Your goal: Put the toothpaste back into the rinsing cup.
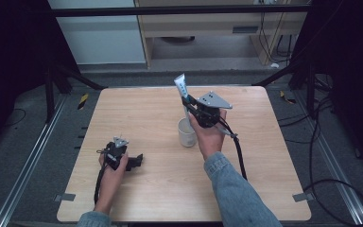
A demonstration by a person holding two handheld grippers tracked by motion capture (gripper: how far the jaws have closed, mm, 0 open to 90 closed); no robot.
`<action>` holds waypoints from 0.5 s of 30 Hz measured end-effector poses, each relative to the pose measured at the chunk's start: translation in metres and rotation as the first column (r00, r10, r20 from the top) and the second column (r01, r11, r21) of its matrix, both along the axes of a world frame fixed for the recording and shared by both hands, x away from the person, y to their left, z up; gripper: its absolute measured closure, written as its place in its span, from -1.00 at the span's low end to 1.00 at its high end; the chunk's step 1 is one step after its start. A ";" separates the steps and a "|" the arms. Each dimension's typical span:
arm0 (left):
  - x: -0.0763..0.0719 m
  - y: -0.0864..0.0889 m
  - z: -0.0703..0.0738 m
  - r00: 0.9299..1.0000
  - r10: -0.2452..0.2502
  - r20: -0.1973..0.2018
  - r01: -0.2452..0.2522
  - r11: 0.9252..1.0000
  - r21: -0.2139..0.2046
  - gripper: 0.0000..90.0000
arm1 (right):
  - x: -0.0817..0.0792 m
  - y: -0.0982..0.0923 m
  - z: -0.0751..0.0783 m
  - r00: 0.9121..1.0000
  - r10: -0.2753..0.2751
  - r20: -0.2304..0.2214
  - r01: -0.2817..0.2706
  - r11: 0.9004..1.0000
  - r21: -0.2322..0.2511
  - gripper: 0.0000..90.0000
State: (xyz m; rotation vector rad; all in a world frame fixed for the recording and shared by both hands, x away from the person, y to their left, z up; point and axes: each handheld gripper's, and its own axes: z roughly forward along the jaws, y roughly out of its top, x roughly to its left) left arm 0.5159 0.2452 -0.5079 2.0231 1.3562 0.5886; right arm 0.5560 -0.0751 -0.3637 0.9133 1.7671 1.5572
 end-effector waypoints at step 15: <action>0.000 0.000 0.000 1.000 0.000 0.000 0.000 1.000 0.000 -1.00 | 0.001 0.001 0.000 0.999 -0.020 0.028 0.019 0.999 0.026 0.74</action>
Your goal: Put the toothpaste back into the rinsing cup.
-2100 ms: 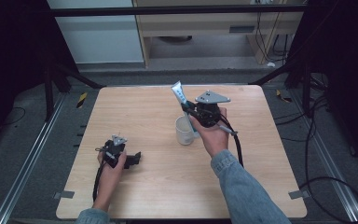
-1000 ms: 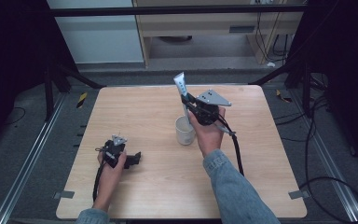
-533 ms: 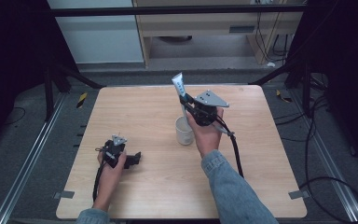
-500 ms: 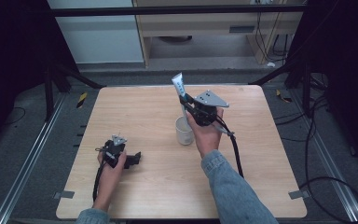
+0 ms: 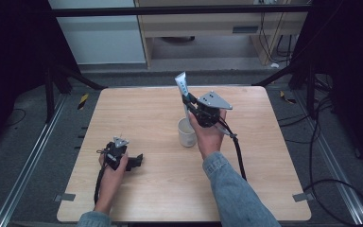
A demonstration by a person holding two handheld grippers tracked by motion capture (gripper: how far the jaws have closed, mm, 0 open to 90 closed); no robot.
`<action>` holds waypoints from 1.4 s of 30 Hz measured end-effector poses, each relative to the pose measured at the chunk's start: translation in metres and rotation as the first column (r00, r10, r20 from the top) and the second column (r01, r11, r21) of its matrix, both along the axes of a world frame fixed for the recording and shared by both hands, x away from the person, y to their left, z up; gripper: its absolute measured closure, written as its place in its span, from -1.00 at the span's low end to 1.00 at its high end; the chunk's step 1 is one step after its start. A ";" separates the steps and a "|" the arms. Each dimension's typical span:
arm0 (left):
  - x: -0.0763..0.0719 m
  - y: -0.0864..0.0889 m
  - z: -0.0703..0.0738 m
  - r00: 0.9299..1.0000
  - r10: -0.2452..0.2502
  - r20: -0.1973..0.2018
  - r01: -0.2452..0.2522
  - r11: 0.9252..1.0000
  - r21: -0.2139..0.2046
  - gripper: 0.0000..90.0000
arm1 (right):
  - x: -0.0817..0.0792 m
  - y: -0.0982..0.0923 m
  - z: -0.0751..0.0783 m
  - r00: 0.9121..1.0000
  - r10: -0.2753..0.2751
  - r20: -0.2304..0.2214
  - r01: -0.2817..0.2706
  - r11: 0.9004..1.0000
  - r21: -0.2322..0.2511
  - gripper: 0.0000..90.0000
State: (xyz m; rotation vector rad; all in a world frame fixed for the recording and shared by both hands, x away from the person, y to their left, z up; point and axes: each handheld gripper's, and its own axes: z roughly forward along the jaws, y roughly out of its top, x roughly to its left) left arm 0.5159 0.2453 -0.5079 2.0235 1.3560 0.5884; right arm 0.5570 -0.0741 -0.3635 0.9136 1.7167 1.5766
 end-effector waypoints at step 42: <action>0.000 0.000 0.000 1.000 -0.004 0.001 0.004 1.000 -0.001 -1.00 | 0.016 0.006 -0.055 0.998 -0.011 -0.058 0.010 1.000 -0.019 0.73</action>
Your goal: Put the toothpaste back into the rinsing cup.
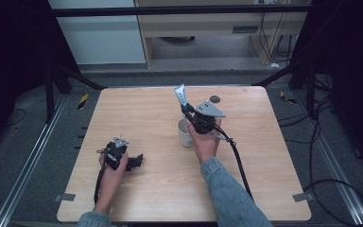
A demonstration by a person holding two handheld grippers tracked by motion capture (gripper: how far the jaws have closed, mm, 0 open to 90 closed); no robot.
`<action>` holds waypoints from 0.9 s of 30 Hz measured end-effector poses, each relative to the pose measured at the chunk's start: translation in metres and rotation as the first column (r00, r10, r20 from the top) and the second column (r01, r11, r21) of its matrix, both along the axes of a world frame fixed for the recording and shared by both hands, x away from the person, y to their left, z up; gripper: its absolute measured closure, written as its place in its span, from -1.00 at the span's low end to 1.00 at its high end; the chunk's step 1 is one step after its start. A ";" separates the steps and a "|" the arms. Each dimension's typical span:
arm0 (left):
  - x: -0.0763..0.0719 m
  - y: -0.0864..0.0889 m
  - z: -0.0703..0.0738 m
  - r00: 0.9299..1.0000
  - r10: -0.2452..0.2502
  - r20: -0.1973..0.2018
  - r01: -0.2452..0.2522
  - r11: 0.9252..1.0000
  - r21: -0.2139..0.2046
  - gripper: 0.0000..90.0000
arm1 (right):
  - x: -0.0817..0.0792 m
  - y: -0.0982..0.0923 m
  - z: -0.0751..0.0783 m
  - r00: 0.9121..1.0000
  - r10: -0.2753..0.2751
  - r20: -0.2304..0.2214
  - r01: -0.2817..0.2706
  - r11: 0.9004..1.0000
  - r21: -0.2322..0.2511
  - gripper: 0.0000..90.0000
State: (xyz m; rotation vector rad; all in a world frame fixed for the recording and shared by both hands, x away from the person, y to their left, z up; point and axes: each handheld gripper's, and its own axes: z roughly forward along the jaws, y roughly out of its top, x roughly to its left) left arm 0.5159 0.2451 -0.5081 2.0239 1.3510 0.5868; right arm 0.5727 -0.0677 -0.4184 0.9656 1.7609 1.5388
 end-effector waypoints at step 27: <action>0.000 0.000 0.000 1.000 -0.002 0.000 0.002 1.000 -0.001 -1.00 | 0.000 -0.001 -0.024 0.999 -0.004 -0.053 0.002 1.000 -0.027 0.73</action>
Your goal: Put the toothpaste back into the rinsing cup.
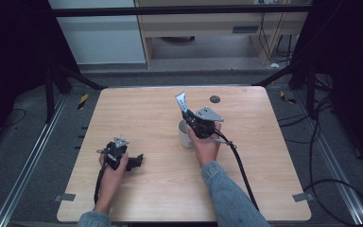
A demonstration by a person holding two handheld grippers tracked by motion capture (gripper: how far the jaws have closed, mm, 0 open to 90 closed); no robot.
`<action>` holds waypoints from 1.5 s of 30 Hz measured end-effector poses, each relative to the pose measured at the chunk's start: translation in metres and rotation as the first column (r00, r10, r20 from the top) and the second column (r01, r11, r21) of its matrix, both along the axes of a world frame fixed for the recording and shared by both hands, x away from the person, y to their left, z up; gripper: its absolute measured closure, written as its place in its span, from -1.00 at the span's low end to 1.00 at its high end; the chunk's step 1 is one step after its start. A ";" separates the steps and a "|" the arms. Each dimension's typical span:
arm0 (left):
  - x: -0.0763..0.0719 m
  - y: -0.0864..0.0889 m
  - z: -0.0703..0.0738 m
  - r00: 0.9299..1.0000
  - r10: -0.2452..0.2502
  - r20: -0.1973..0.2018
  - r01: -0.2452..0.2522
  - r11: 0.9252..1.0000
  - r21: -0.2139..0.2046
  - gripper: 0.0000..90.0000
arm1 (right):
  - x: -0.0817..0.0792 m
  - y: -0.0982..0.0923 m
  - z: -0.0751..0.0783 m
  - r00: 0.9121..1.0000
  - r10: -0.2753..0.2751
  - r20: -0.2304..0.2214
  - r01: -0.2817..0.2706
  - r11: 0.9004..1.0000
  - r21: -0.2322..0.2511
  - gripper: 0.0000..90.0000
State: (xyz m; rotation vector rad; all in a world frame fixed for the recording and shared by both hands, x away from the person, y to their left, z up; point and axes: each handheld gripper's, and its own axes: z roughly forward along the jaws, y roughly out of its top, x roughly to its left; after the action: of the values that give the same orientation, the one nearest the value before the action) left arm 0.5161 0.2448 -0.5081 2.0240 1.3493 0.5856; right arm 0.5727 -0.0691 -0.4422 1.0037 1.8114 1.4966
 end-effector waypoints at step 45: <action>0.000 -0.001 0.000 1.000 -0.003 0.001 0.003 1.000 0.000 -1.00 | -0.005 -0.006 -0.010 0.999 0.021 -0.042 -0.022 0.999 -0.032 0.69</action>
State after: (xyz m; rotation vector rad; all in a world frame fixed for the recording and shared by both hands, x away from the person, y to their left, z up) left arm 0.5164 0.2442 -0.5081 2.0254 1.3458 0.5849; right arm 0.5675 -0.0750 -0.4519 1.0096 1.8752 1.4641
